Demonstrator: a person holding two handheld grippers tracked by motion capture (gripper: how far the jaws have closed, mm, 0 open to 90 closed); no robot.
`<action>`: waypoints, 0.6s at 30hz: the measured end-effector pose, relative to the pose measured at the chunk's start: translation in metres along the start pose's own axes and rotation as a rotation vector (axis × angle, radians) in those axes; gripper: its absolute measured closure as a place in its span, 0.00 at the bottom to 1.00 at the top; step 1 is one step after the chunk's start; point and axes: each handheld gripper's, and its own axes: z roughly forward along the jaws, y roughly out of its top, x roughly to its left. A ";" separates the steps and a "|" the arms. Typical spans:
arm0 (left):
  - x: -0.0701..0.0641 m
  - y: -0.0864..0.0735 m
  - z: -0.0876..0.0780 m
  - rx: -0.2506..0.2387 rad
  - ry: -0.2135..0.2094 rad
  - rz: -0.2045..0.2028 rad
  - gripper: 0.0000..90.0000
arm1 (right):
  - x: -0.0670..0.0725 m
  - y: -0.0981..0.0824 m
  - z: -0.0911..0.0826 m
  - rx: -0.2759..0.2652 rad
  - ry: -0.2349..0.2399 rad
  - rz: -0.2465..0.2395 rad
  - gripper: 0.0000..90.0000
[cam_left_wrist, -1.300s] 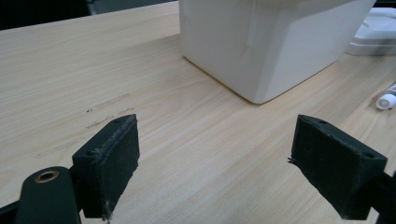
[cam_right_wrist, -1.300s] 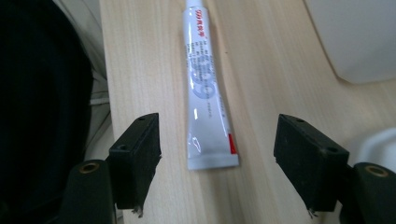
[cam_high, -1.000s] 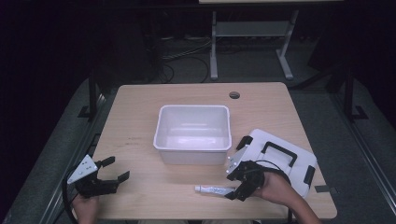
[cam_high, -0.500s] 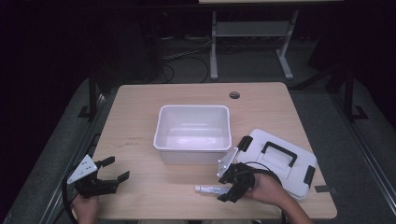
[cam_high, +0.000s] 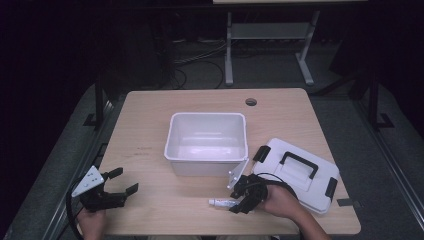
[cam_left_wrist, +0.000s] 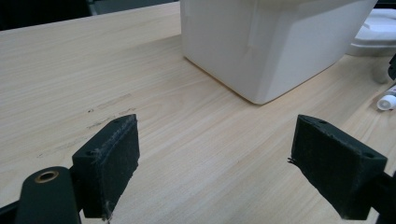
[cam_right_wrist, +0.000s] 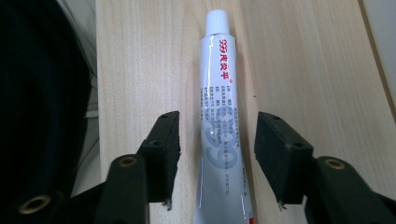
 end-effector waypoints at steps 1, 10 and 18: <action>0.000 0.000 0.000 0.000 0.000 0.000 0.16 | 0.000 0.001 0.001 0.001 0.000 -0.005 0.58; 0.000 0.000 0.000 -0.001 0.001 -0.001 0.16 | 0.000 0.003 0.007 0.018 -0.015 -0.031 0.67; 0.000 0.000 0.000 -0.003 0.000 -0.004 0.16 | 0.001 0.004 0.008 0.024 -0.030 -0.056 0.76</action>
